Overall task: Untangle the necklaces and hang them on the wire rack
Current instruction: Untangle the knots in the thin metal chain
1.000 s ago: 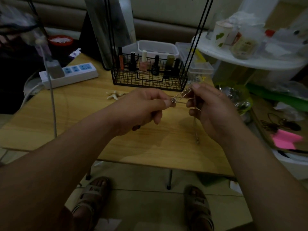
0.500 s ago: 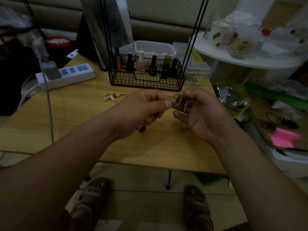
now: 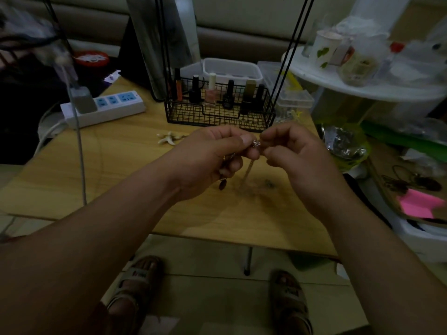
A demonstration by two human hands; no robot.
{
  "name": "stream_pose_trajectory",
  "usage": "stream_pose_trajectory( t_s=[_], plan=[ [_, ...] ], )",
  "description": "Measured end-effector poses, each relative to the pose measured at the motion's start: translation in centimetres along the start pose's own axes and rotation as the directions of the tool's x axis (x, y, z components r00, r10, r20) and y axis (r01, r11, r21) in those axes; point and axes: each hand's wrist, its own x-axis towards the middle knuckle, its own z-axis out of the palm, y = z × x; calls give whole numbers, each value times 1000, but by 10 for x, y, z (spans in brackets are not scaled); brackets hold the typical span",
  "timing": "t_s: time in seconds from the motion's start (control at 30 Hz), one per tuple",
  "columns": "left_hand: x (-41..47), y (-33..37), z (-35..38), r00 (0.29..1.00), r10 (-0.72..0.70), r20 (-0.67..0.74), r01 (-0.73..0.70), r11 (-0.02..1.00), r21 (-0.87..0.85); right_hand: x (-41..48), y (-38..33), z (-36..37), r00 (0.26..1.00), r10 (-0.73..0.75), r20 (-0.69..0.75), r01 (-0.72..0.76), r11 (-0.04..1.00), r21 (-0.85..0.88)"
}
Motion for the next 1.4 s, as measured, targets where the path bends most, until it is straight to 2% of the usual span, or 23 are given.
stream_pose_trajectory(
  t_s=[0.17, 0.4, 0.63, 0.73, 0.93, 1.1, 1.27, 1.4],
  plan=[
    [-1, 0, 1, 999, 23, -29, -20, 995, 94, -4, -1, 3, 994, 14, 107, -24, 995, 96],
    [-5, 5, 2, 999, -3, -49, 11, 983, 182, 2, 2, -2, 988, 89, 124, -122, 948, 293],
    [-2, 3, 3, 999, -20, -37, 28, 969, 244, 2, 3, -3, 974, 138, 179, -186, 940, 287],
    [-3, 2, 3, 999, 2, -50, 11, 963, 268, 1, 1, -3, 978, 139, 156, -179, 940, 289],
    [-6, 2, 5, 998, 68, 19, -70, 959, 276, 1, 1, -2, 984, 139, 113, -163, 956, 243],
    [-6, 2, 4, 996, 89, 20, -91, 946, 310, 0, 0, -1, 987, 108, 116, -130, 971, 202],
    [-5, 4, 1, 997, 79, 24, -83, 942, 324, 2, 0, -2, 982, 129, 134, -159, 958, 239],
    [-5, 5, 0, 997, 76, 9, -75, 948, 310, 1, 2, -2, 987, 141, 78, -154, 969, 194]
  ],
)
